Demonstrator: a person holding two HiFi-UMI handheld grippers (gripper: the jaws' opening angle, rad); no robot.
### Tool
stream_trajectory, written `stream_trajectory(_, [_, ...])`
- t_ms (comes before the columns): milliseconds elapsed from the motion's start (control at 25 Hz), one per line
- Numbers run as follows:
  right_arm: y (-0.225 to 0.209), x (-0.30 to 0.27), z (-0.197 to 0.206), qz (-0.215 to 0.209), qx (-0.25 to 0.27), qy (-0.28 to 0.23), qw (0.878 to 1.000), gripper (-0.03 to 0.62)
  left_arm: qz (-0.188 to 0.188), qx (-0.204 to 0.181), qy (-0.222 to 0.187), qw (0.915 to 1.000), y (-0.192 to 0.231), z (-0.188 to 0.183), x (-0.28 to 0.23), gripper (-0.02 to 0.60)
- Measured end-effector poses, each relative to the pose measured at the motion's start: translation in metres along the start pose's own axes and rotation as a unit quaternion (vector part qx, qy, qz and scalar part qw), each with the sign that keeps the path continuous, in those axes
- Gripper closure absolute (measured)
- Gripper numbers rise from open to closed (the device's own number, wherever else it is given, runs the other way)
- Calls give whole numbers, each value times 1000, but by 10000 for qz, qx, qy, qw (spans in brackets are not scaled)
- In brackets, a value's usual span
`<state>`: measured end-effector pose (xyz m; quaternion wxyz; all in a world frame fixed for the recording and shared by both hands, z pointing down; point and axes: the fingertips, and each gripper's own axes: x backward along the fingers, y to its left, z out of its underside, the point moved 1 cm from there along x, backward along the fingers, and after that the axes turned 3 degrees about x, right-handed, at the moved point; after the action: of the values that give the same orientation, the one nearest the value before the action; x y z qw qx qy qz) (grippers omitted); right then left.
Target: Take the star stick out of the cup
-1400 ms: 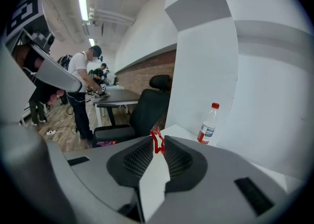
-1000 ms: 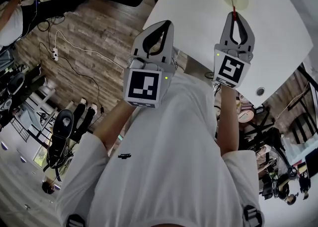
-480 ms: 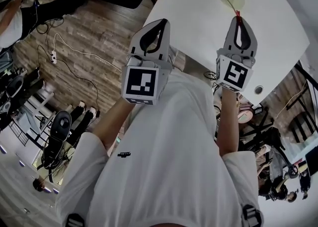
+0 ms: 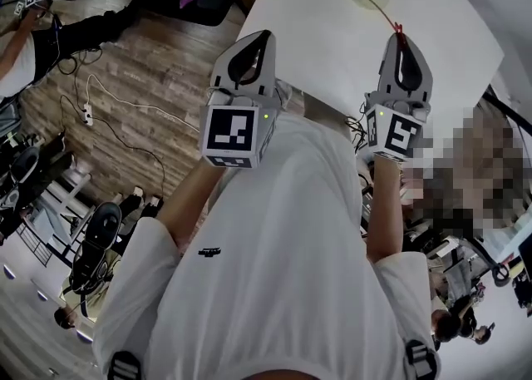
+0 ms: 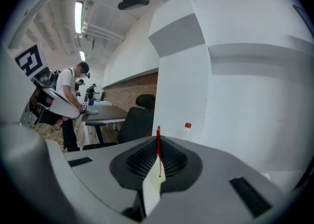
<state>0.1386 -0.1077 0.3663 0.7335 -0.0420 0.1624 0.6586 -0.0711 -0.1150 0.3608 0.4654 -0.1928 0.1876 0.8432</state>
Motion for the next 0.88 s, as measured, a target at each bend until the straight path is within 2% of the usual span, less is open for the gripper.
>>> stream_trajectory(520, [-39,56,-39,163,-501,-334,9981,577,58,-88,-326,9994,-6,-24,8,588])
stream_trajectory(880, [-57,96,-51,100,-653,-336,9973,577,371,-241,-565,9974,-34,-42,12,588])
